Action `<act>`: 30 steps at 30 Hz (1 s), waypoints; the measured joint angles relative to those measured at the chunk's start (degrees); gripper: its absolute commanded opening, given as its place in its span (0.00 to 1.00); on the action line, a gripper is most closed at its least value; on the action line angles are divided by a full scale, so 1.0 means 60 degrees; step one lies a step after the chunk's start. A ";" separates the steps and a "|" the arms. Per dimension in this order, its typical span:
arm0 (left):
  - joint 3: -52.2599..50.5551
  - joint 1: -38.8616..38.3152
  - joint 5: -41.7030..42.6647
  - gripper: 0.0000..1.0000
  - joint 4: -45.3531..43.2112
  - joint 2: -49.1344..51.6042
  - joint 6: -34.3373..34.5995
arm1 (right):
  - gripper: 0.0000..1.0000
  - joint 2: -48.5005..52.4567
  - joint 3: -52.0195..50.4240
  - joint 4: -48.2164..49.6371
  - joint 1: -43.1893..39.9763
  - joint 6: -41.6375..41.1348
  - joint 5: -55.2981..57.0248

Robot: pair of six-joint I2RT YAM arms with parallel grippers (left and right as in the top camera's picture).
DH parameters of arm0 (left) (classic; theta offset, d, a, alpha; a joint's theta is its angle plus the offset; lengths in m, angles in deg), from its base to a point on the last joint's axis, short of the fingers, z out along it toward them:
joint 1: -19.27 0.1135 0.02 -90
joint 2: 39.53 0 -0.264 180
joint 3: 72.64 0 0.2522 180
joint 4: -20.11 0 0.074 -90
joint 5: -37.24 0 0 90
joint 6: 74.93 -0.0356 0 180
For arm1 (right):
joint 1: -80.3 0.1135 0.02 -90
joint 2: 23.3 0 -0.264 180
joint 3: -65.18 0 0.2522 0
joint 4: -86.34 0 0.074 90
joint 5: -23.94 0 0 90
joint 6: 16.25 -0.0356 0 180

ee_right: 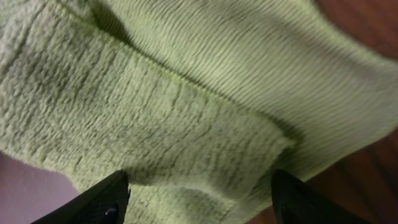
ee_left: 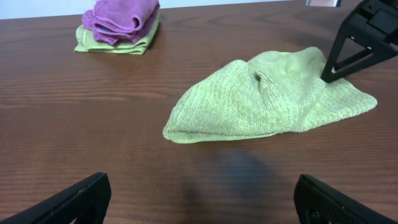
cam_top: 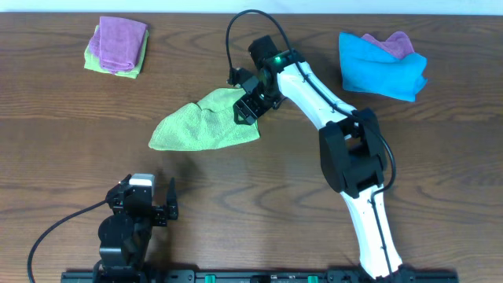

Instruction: Fold the cloth

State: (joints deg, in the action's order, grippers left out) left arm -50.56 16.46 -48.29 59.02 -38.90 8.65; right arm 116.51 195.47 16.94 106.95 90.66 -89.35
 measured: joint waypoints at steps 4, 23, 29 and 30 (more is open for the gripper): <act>0.0000 0.0000 0.0000 0.95 -0.0004 0.0000 -0.0004 | 0.47 0.0000 0.0000 0.0117 -0.0036 -0.0164 0.0095; 0.0000 0.0000 0.0000 0.95 0.0000 0.0000 -0.0004 | 0.01 0.0036 0.1494 -0.0947 -0.0703 -0.0991 -0.0368; 0.0000 0.0000 0.0000 0.95 -0.0004 0.0000 0.0000 | 0.01 0.0036 0.4317 -0.2116 -0.2127 -0.1220 0.0120; 0.0000 0.0000 0.0000 0.95 0.0000 0.0000 -0.0004 | 0.01 0.0036 0.4692 -0.2277 -0.2339 -0.1260 0.0193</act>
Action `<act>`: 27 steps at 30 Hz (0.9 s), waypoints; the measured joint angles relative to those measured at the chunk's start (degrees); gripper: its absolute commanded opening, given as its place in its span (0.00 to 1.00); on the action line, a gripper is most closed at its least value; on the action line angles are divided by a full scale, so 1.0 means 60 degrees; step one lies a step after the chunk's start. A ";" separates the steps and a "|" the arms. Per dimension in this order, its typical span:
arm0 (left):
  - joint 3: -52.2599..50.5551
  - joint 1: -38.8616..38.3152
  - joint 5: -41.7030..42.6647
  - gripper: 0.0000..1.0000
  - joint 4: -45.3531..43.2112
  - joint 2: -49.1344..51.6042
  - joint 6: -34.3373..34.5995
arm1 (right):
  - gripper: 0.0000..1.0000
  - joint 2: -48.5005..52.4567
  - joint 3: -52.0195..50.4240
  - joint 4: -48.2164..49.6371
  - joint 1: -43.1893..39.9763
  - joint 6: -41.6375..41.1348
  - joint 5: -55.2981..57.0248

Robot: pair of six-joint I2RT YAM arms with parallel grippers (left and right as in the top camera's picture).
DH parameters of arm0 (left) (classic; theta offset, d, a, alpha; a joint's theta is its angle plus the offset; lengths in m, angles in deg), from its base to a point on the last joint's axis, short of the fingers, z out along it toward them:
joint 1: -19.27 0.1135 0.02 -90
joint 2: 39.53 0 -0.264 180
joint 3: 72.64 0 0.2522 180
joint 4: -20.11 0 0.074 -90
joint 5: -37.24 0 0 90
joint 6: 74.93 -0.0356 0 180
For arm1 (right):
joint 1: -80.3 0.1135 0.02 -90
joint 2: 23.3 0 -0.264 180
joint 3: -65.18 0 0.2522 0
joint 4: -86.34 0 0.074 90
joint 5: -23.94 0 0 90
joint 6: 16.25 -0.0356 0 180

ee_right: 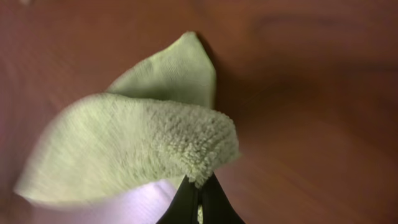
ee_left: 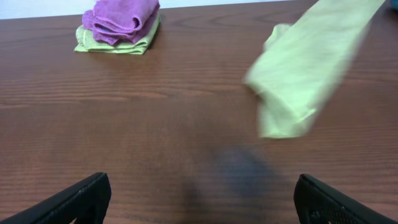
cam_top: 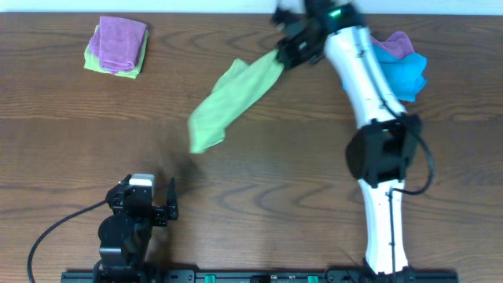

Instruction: Fold the cloth

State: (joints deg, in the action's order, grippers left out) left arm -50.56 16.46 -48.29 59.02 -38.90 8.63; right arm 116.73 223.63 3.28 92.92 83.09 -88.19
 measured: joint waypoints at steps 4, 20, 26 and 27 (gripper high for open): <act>0.0000 0.0000 0.0000 0.95 0.0000 0.0000 0.0004 | 0.01 0.0000 0.1581 -0.0663 -0.0801 -0.0124 0.0244; 0.0000 0.0000 0.0000 0.95 0.0000 0.0000 0.0000 | 0.01 -0.0007 0.4189 -0.2036 0.0455 -0.0215 0.0138; 0.0000 0.0000 0.0000 0.95 0.0000 0.0000 0.0000 | 0.01 -0.0029 0.4189 -0.1865 0.1974 -0.0200 -0.0586; 0.0000 0.0000 0.0000 0.95 0.0000 0.0000 0.0000 | 0.01 -0.0062 0.4189 -0.1880 0.2197 -0.0186 -0.0685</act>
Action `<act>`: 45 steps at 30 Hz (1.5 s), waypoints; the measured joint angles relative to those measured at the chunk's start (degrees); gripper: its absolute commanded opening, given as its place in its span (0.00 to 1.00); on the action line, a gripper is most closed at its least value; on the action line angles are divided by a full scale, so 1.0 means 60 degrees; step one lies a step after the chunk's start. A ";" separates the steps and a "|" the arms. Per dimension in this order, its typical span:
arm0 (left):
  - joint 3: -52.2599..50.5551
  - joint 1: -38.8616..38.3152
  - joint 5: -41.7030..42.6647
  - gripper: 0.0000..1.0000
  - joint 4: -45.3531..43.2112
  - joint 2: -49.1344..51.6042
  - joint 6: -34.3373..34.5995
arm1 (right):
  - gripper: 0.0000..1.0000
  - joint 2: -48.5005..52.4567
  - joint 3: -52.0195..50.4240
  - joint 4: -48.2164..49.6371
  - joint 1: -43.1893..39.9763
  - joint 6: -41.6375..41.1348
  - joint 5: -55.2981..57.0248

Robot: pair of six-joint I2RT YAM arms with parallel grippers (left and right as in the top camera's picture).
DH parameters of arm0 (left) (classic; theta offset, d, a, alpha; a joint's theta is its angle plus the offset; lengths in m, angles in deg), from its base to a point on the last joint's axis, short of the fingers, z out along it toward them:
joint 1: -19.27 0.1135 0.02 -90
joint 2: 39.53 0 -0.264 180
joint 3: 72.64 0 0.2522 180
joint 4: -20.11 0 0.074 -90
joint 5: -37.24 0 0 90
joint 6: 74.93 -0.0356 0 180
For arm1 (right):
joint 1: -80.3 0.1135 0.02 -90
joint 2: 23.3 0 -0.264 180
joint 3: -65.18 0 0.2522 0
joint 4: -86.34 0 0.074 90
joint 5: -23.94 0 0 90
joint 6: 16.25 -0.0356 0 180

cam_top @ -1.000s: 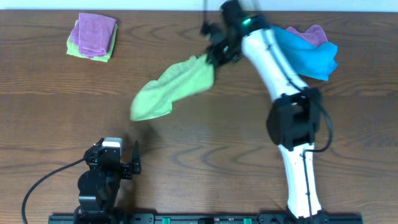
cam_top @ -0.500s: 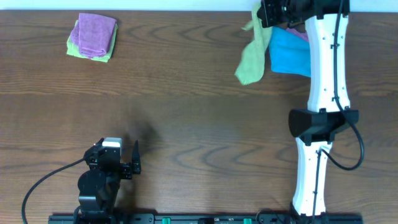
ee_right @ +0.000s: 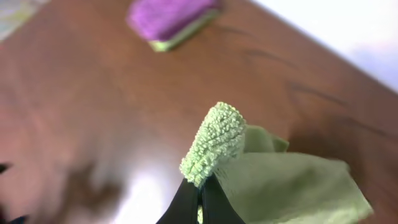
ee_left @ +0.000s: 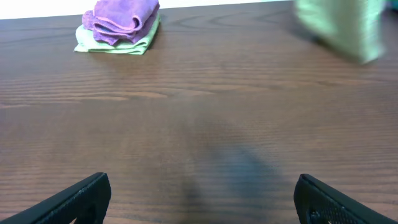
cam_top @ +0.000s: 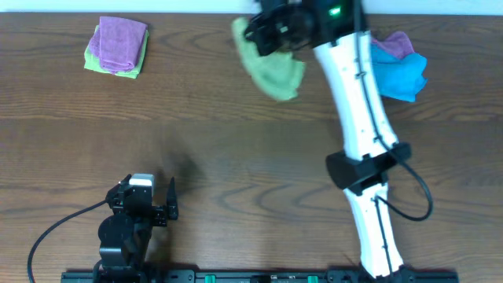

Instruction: Fold the cloth

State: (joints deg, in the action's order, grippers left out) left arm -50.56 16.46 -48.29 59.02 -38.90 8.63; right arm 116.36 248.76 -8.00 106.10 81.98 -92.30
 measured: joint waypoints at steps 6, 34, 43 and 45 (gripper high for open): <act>0.0000 0.0000 0.0000 0.95 0.0000 0.0000 0.0004 | 0.01 -0.0754 0.0000 -0.0335 0.0193 0.0200 -0.0193; 0.0000 0.0000 0.0000 0.95 0.0000 0.0000 0.0000 | 0.11 -0.0543 -0.4408 -0.1373 -0.1126 0.0328 0.1606; 0.0000 0.0000 0.0000 0.95 0.0000 0.0000 0.0000 | 0.01 -0.0543 -0.6768 0.0091 0.0375 0.0568 0.1734; 0.0000 0.0000 0.0000 0.95 -0.0004 0.0000 0.0000 | 0.01 -0.0543 -0.7093 0.0189 0.0448 0.0579 0.1741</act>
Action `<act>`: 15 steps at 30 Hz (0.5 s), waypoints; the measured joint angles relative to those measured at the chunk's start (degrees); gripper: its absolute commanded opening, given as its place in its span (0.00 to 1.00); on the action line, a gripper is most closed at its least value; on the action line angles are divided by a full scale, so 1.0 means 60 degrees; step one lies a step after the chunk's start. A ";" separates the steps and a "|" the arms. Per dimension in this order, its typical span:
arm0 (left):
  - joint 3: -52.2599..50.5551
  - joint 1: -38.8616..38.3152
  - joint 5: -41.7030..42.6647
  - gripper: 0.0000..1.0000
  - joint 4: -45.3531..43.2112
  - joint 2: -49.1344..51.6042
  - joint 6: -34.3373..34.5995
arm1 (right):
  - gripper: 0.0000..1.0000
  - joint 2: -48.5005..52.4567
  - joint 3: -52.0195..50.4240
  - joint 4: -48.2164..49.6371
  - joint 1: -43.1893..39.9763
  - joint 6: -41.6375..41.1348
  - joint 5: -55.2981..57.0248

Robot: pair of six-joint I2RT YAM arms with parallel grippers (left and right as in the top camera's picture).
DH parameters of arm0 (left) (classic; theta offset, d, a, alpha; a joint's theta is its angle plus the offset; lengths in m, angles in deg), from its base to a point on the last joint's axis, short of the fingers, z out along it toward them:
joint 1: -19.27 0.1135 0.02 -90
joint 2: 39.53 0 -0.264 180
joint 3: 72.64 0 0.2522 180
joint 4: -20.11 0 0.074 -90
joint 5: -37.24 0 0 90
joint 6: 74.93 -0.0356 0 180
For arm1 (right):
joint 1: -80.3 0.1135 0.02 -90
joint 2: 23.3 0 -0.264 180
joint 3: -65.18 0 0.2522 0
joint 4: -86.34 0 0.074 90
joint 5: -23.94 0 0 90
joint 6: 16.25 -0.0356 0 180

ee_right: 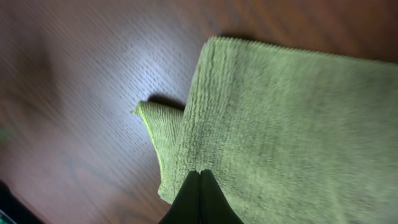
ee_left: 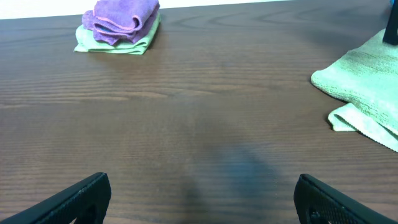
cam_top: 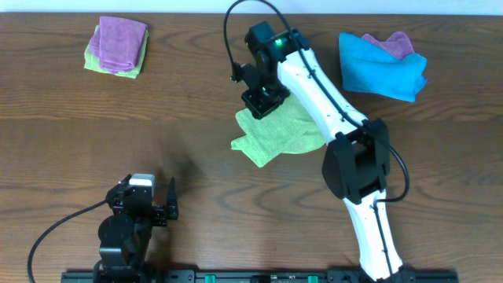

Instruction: Fold the cloth

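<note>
The green cloth (cam_top: 287, 134) lies spread on the middle of the brown table, its left corner doubled over. The left wrist view shows its near edge (ee_left: 367, 102) at the far right. My right gripper (cam_top: 263, 98) is low over the cloth's far left part. In its own view the gripper (ee_right: 199, 174) is shut, its fingertips pressed together in the cloth (ee_right: 280, 112). My left gripper (ee_left: 199, 208) stands open near the table's front edge, nothing between its fingers, well away from the cloth.
A folded purple cloth on a folded green one (cam_top: 116, 45) sits at the far left, also visible from the left wrist (ee_left: 118, 25). A blue cloth with a purple one behind it (cam_top: 383, 63) lies at the far right. The right arm reaches across the table's right half.
My right gripper, shut on the cloth, held it bunched in the air over the far edge. Now it is lower and nearer, and the cloth lies spread on the table's middle.
My right gripper was open over the heaped cloth on the table. Then it was shut on the cloth and held it hanging at the far right, then bunched over the far middle. Now the cloth lies flatter at the centre. The left arm stayed still.
</note>
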State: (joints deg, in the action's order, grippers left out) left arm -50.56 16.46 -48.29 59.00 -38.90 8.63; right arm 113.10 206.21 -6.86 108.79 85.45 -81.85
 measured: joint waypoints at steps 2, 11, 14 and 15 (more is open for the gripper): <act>0.0000 0.0000 0.0000 0.95 0.0004 0.0000 0.0000 | 0.01 0.0000 -0.0259 0.0087 0.0029 0.0000 0.0007; 0.0000 0.0000 0.0000 0.95 0.0004 0.0000 0.0000 | 0.01 0.0000 -0.1399 0.1519 0.0273 0.0058 0.0069; 0.0000 0.0000 0.0000 0.95 0.0000 0.0000 0.0000 | 0.01 0.0000 -0.1690 0.1989 0.0313 0.0073 0.0066; 0.0000 0.0000 0.0000 0.95 0.0004 0.0000 0.0004 | 0.01 0.0000 -0.1796 0.2146 0.0313 0.0073 0.0062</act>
State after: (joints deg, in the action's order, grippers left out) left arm -50.56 16.46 -48.29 59.02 -38.90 8.65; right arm 113.10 195.43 6.01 110.67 85.89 -81.48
